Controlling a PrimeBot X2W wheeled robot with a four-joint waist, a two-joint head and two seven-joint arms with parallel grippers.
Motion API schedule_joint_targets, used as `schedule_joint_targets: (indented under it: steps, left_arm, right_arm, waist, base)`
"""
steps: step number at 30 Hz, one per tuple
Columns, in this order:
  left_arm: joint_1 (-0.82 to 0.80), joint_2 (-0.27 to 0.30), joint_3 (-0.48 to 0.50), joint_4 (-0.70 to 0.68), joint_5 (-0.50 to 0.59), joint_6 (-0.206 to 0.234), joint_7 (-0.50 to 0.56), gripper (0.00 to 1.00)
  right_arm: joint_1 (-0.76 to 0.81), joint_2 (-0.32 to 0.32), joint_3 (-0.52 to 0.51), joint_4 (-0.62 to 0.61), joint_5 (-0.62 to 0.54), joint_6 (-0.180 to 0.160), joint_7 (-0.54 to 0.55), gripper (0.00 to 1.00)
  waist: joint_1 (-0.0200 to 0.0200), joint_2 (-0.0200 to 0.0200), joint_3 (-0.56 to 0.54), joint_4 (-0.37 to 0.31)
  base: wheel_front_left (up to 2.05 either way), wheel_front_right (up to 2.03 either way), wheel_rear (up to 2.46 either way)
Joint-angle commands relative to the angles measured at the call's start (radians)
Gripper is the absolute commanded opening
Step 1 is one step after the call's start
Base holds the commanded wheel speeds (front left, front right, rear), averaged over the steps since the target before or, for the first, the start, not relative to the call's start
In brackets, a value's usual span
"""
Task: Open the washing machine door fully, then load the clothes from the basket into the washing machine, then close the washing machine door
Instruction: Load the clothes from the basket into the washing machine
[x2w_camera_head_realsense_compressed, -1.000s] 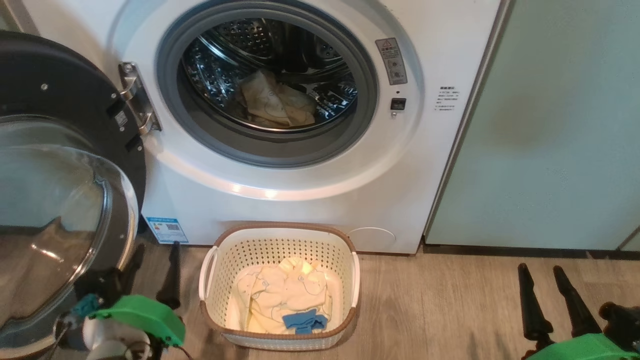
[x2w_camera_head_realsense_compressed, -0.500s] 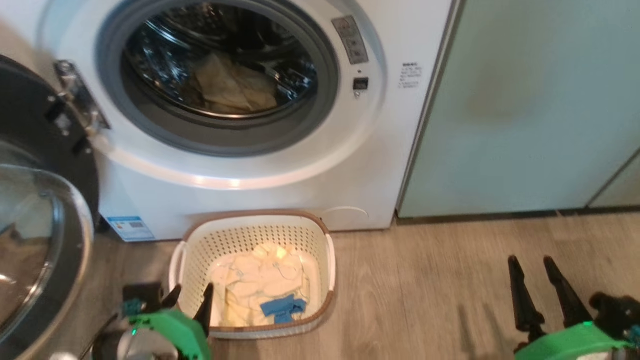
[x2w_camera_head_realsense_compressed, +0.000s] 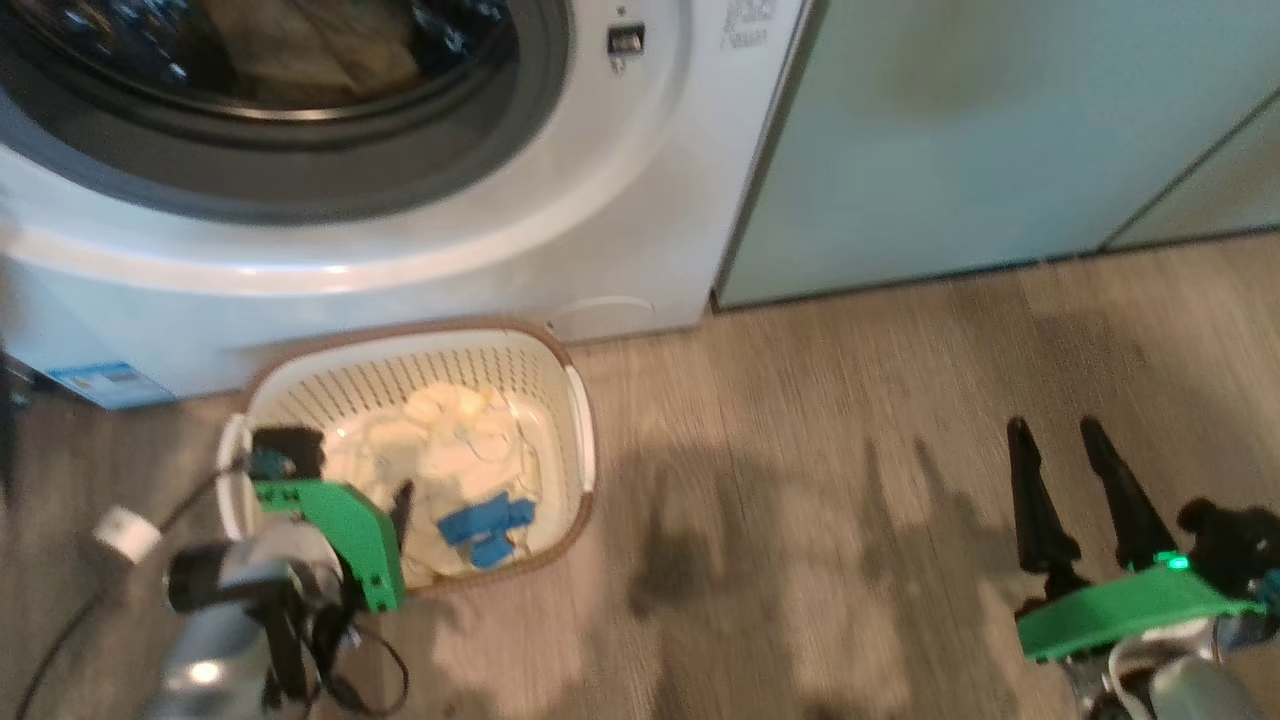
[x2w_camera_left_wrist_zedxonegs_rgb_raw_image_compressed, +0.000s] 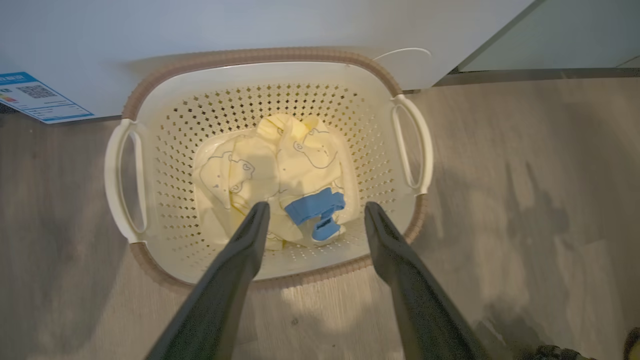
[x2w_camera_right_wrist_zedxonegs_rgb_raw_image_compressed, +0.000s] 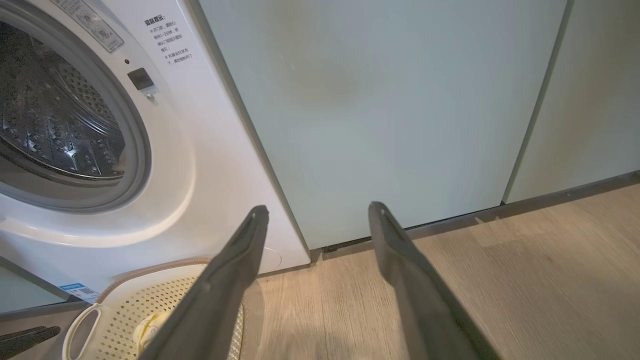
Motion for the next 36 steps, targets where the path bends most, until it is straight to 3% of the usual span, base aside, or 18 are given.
schedule_joint_targets:
  steps: [1,15,36]
  left_arm:
    - [-0.076,0.041,0.025,0.024,-0.012,-0.001,0.006,1.0]
    - [-0.382,0.101,-0.045,0.297,0.062,0.03,0.055,1.0]
    - [-0.588,0.193,-0.134,0.36,0.149,0.137,0.102,1.0]
  right_arm:
    - [-0.053,-0.002,0.017,-0.04,0.001,0.0,-0.01,1.0]
    - [-0.18,0.028,0.033,-0.067,-0.004,0.0,-0.01,1.0]
    - [-0.32,0.04,0.09,-0.091,0.0,0.0,-0.01,1.0]
  waist:
    - [-0.0002,0.0,0.09,-0.041]
    - [-0.0002,0.0,0.334,-0.058]
    - [-0.0002,0.0,0.59,-0.076]
  base:
    - [0.0,0.0,0.0]
    - [0.0,0.0,0.0]
    - [0.0,0.0,0.0]
